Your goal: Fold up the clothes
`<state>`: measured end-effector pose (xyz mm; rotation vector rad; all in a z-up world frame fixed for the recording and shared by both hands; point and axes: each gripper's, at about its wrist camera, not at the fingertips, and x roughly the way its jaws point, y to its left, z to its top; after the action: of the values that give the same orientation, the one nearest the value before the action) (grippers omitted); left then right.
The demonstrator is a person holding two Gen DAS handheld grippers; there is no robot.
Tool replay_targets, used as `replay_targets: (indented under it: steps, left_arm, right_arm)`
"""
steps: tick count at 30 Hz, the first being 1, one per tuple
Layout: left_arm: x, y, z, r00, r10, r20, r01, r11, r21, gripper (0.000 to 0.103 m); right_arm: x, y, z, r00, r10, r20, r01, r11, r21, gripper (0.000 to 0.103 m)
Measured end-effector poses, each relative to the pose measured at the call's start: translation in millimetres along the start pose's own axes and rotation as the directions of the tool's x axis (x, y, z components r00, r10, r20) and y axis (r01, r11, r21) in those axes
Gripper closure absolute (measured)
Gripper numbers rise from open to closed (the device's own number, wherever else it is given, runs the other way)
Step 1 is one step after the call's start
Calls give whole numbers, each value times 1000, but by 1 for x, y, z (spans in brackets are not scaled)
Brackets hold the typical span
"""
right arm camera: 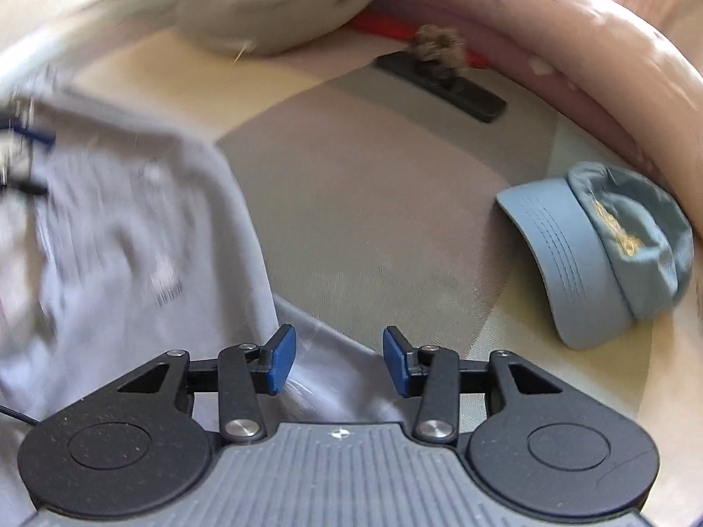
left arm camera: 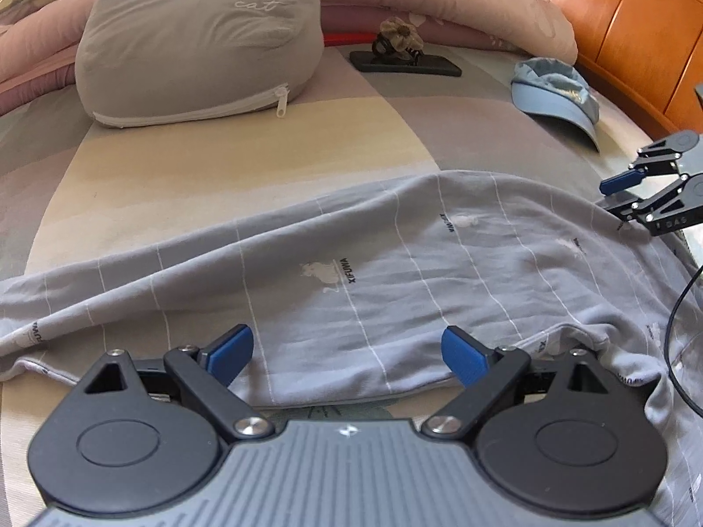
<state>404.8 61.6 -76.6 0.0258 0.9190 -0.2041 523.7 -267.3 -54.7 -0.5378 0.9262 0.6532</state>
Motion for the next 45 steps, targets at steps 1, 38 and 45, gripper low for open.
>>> replay_targets:
  steps: [1, 38, 45]
  left_arm:
    - [0, -2, 0, 1000, 4, -2, -4, 1000, 8, 11]
    - [9, -5, 0, 997, 5, -75, -4, 1000, 17, 10]
    - [7, 4, -3, 998, -36, -58, 34, 999, -41, 5]
  right_arm:
    - [2, -1, -1, 1000, 1, 5, -1, 1000, -24, 50]
    - [32, 15, 55, 987, 136, 90, -146, 983, 112, 71]
    - [-4, -20, 30, 993, -2, 121, -33, 957, 289, 59]
